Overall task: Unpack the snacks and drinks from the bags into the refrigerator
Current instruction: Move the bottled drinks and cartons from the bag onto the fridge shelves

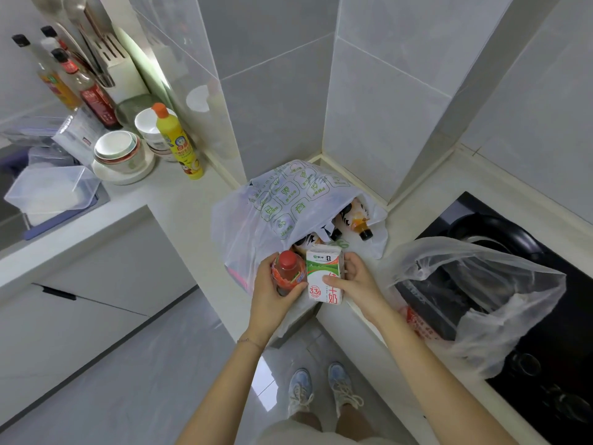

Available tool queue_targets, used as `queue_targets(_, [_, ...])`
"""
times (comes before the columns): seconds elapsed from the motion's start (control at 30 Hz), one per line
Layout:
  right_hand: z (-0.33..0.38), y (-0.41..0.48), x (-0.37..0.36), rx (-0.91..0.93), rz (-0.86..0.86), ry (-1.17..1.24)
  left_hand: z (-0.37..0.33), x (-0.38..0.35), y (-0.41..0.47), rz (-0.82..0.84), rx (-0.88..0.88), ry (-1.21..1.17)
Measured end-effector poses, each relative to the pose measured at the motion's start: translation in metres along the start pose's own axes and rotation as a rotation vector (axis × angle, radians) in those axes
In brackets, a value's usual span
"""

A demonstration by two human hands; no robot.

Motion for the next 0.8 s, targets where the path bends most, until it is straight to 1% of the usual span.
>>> queue_targets(0.13, [0.012, -0.011, 0.002, 0.114, -0.067, -0.055, -0.013, 0.003, 0.000, -0.018, -0.070, 0.124])
queue_targets(0.2, [0.013, -0.016, 0.006, 0.131, -0.098, -0.022, -0.013, 0.006, 0.001, -0.047, -0.080, 0.161])
queue_targets(0.3, [0.013, -0.022, 0.015, 0.126, -0.135, 0.015, -0.012, 0.010, -0.001, -0.102, -0.058, 0.150])
queue_targets(0.4, [0.021, -0.030, 0.019, 0.182, -0.177, -0.004, -0.019, 0.013, -0.007, -0.145, -0.021, 0.131])
queue_targets(0.47, [0.030, -0.037, 0.017, 0.232, -0.193, 0.028, -0.029, 0.013, -0.014, -0.166, 0.001, 0.116])
queue_targets(0.53, [0.042, -0.044, 0.013, 0.294, -0.178, 0.052, -0.039, 0.012, -0.023, -0.203, 0.035, 0.051])
queue_targets(0.63, [0.063, -0.057, 0.012, 0.410, -0.126, 0.012, -0.064, 0.014, -0.041, -0.290, 0.049, -0.105])
queue_targets(0.73, [0.075, -0.070, 0.018, 0.462, -0.015, -0.007, -0.089, 0.021, -0.067, -0.402, 0.020, -0.195])
queue_targets(0.8, [0.075, -0.079, 0.022, 0.460, 0.085, -0.033, -0.099, 0.025, -0.092, -0.476, 0.014, -0.214])
Point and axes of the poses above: each hand's wrist, its own y-axis towards the middle knuckle, its own x-axis out of the back of the hand, z = x × y, the point moved 8 cm from there along y, towards the middle knuckle, and after that the axes turned 4 degrees about -z, right-handed, at the moved point
